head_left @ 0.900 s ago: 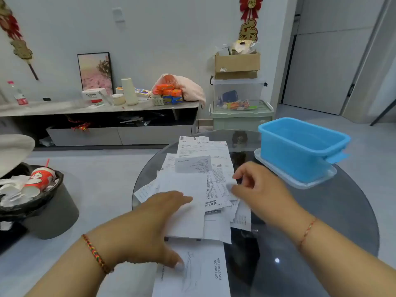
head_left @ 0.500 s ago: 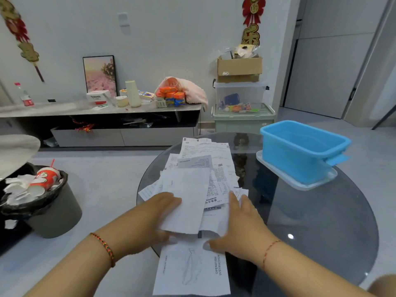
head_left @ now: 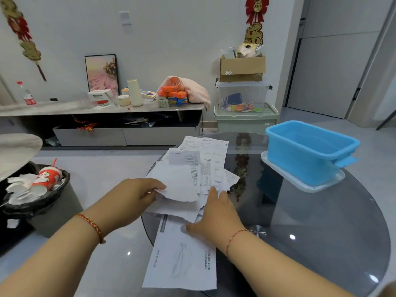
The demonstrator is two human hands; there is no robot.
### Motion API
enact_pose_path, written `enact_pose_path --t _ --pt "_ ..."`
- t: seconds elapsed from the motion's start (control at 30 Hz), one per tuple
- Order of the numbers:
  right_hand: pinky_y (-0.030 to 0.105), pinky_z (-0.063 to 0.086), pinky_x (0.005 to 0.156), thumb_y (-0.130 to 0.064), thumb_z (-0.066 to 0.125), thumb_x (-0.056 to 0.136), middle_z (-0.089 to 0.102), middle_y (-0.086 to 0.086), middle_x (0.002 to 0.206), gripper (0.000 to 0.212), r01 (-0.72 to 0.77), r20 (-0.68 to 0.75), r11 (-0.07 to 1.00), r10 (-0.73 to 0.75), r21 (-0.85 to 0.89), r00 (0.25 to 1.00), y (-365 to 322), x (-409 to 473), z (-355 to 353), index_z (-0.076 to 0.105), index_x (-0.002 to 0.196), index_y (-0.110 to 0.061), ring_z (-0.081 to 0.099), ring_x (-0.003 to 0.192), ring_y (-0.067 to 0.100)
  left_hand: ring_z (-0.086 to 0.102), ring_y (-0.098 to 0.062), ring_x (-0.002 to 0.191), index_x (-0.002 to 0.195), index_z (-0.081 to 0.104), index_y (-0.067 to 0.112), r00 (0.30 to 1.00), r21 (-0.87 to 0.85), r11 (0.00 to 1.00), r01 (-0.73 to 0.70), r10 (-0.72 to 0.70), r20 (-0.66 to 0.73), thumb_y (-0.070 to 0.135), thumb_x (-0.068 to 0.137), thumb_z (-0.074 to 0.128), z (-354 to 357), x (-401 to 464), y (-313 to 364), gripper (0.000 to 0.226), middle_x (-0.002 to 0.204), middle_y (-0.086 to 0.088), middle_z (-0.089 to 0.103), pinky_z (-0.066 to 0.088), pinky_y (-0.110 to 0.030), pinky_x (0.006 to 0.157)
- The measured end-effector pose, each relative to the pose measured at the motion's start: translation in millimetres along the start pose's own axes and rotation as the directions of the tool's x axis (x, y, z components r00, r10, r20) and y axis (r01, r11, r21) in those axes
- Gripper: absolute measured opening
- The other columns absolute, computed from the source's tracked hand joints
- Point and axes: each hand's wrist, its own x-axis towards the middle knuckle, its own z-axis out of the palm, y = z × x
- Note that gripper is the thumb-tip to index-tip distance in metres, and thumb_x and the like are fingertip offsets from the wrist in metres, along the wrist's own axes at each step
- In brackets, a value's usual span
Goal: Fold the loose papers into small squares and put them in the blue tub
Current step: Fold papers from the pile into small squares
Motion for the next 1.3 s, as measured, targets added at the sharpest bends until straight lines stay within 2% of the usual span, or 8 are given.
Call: enact_pose_path --t 0.13,0.33,0.5,0.7,0.9,0.97,1.1,1.3 --pt "0.027 0.034 0.103 -0.050 0.080 0.063 0.026 0.007 0.134 0.100 -0.006 -0.048 0.991 0.012 0.132 0.999 -10 7 7 0.023 0.138 -0.014 0.031 0.128 0.024 0.053 0.003 0.095 0.096 0.061 0.044 1.000 -0.068 0.998 -0.009 0.008 -0.017 0.020 0.096 0.050 0 1 -4 0.026 0.087 0.043 0.054 0.033 0.004 0.072" --pt "0.034 0.029 0.112 -0.052 0.082 0.057 0.022 0.006 0.143 0.120 0.017 -0.044 0.984 -0.009 0.176 0.999 -9 3 3 0.010 0.147 -0.017 0.022 0.137 0.024 0.063 -0.011 0.092 0.101 0.071 0.029 0.983 -0.036 0.997 -0.064 0.057 -0.173 0.032 0.095 0.052 -4 -4 8 0.021 0.096 0.011 0.072 0.046 -0.018 0.077" --pt "0.026 0.018 0.109 -0.042 0.080 0.066 0.022 -0.013 0.148 0.108 0.186 -0.262 0.979 -0.160 0.079 0.952 24 -31 -56 0.010 0.147 -0.029 0.017 0.138 0.011 0.053 0.003 0.105 0.107 0.070 0.034 0.954 -0.136 0.973 -0.185 0.145 -0.261 0.026 0.091 0.057 13 -20 65 0.022 0.106 0.024 0.065 0.030 0.005 0.083" --pt "0.016 0.047 0.081 -0.004 0.077 0.070 0.066 -0.015 0.099 0.038 0.262 -0.260 0.958 -0.225 0.118 0.939 83 -70 -89 0.066 0.080 -0.039 0.060 0.094 0.002 0.054 -0.003 0.102 0.110 0.064 0.040 0.964 -0.233 0.937 -0.262 0.242 -0.114 0.027 0.091 0.049 51 -51 127 0.027 0.109 0.019 0.064 0.036 -0.003 0.084" --pt "0.029 0.053 0.077 -0.027 0.071 0.079 0.069 -0.010 0.084 0.004 0.148 -0.033 0.972 -0.145 0.181 0.989 118 -89 -84 0.071 0.083 -0.028 0.064 0.082 0.008 0.048 -0.004 0.101 0.098 0.054 0.049 0.992 -0.250 0.964 -0.094 0.111 0.055 0.045 0.089 0.051 78 -70 148 0.011 0.102 0.014 0.050 0.038 -0.015 0.080" --pt "0.033 0.054 0.075 -0.033 0.068 0.082 0.068 -0.004 0.085 0.011 0.120 0.025 0.978 -0.126 0.171 0.992 124 -91 -81 0.071 0.085 -0.023 0.063 0.080 0.013 0.047 0.002 0.104 0.123 0.042 0.050 0.998 -0.260 0.965 -0.027 0.039 0.042 0.045 0.087 0.055 94 -74 146 0.039 0.104 0.023 0.049 0.039 -0.016 0.091" --pt "0.014 0.053 0.076 -0.028 0.065 0.087 0.068 -0.024 0.094 0.016 0.013 0.007 0.964 -0.015 0.265 1.000 125 -92 -78 0.062 0.098 -0.040 0.065 0.086 -0.003 0.054 0.009 0.080 0.123 0.037 0.044 0.991 -0.403 0.907 0.123 -0.136 -0.003 0.037 0.085 0.063 109 -70 151 0.046 0.078 0.020 0.061 0.040 -0.006 0.066" --pt "0.012 0.040 0.049 -0.028 0.071 0.082 0.058 -0.008 0.073 0.051 -0.036 -0.172 0.992 0.057 0.121 0.983 120 -83 -73 0.034 0.115 -0.038 0.057 0.063 0.005 0.055 0.002 0.069 0.138 0.020 0.037 0.982 -0.344 0.927 0.149 -0.178 -0.055 0.041 0.085 0.062 120 -59 153 0.067 0.070 0.016 0.056 0.039 -0.010 0.057"
